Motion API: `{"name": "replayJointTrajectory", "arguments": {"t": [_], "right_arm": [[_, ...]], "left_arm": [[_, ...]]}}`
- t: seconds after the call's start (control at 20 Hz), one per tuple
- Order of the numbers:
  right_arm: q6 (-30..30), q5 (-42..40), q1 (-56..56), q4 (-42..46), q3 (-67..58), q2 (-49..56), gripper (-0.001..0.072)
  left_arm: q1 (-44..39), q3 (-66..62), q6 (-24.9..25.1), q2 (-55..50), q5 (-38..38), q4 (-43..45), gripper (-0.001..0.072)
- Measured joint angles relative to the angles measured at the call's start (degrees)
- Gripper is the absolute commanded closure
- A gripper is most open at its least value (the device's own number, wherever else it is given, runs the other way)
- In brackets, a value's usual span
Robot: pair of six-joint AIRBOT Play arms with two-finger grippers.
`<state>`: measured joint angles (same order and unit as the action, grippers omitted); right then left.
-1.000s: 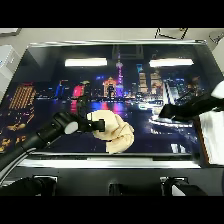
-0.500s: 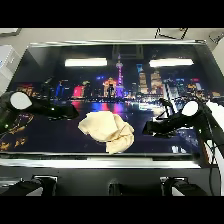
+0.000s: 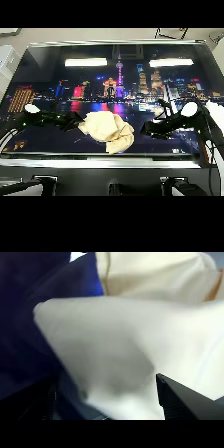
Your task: Fold the clothes and pants, and hang the long-sleeved shirts on hangers.
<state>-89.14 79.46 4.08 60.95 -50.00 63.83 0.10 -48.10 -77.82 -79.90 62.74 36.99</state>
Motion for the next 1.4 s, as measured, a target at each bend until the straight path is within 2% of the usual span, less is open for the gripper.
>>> {"name": "replayJointTrajectory", "arguments": {"t": [0.05,0.1,0.15,0.2,0.3,0.55,0.7,0.75,0.8,0.85,0.95,1.15,1.3,1.4], "right_arm": [[0.0,0.0,0.0,-0.2,0.0,0.0,-0.0001],[0.0,0.0,0.0,-0.2,0.0,0.1,-0.0001],[0.0,0.0,0.0,-0.2,0.1,0.2,-0.0001],[-0.1,-0.2,0.0,-0.2,0.3,0.6,-0.0001],[-0.4,-1.0,0.1,-0.5,1.2,1.9,0.0001],[-0.2,-4.1,0.4,-5.7,4.9,6.9,0.0006],[0.6,-7.6,4.2,-8.7,6.1,9.2,0.0006],[0.6,-9.5,6.2,-9.4,6.2,9.9,0.0018],[-0.1,-11.5,8.3,-9.8,6.4,10.6,0.0065],[-1.1,-13.8,10.4,-10.5,6.4,11.3,0.0198],[-2.7,-16.9,13.9,-11.9,6.6,12.7,0.0676],[-3.5,-15.8,15.6,-10.9,4.0,12.1,0.0678],[-3.2,-10.1,11.4,-1.0,-6.0,7.6,0.0678],[-1.2,-6.7,7.5,6.3,-17.0,3.3,0.0678]], "left_arm": [[-0.1,0.3,1.4,-1.1,-0.7,-2.9,0.0106],[-0.3,0.5,2.5,-2.0,-1.5,-5.1,0.0225],[-0.7,0.7,3.4,-2.8,-2.0,-6.8,0.0399],[-1.1,0.8,4.0,-3.3,-2.6,-8.3,0.0540],[-1.6,0.9,4.9,-4.0,-3.5,-10.0,0.0683],[-1.9,1.0,6.9,-4.5,-4.0,-11.7,0.0685],[-1.9,1.0,7.4,-4.0,-4.0,-12.1,0.0685],[-1.9,1.0,7.8,-3.7,-4.1,-12.2,0.0684],[-1.9,1.0,7.9,-3.3,-4.1,-12.2,0.0684],[-1.9,1.0,8.1,-2.8,-4.1,-12.3,0.0684],[-1.9,1.0,8.2,-1.7,-4.1,-12.3,0.0684],[-0.9,-1.0,9.1,2.6,-4.2,-12.3,0.0684],[1.6,-8.1,9.9,9.2,-4.6,-12.3,0.0685],[3.4,-16.0,10.4,15.0,-6.0,-12.9,0.0684]]}}
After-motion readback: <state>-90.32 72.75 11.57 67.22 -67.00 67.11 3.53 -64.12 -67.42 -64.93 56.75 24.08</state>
